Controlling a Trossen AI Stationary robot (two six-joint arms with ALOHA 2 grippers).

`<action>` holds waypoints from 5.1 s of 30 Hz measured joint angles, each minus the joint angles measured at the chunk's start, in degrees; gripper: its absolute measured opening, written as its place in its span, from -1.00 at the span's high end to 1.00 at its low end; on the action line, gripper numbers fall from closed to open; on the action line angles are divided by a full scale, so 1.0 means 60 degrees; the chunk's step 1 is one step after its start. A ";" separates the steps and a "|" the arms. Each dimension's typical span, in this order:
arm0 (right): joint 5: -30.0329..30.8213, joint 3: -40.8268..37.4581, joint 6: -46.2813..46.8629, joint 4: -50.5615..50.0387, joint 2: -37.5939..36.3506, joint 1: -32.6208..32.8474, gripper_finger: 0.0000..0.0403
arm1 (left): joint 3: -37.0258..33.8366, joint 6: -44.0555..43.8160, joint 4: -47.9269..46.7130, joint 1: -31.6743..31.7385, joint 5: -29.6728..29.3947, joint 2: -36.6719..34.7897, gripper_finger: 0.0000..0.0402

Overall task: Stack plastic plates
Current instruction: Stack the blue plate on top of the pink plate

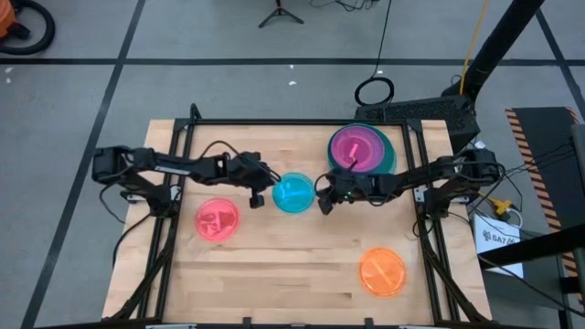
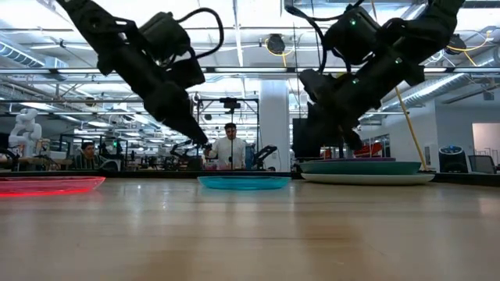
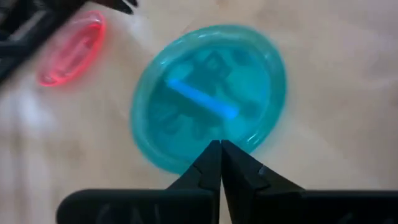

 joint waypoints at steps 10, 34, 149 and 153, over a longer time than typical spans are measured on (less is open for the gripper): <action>-0.0700 0.0000 0.2270 -0.0434 0.0011 0.0015 0.43 | 0.0004 0.0114 0.0114 -0.0003 0.0005 0.0289 0.82; 0.0661 0.0007 -0.0517 -0.0534 0.0196 0.0393 0.20 | 0.0018 -0.0625 0.1187 -0.0277 -0.0305 0.1170 0.82; 0.0997 0.4896 -1.0965 -0.5959 0.3438 0.0886 0.99 | 0.0015 -0.0651 0.1508 -0.0370 -0.0451 0.1137 0.82; 0.1077 0.4892 -1.0862 -0.6082 0.3135 0.0913 0.99 | 0.0015 -0.0651 0.1505 -0.0368 -0.0480 0.1137 0.82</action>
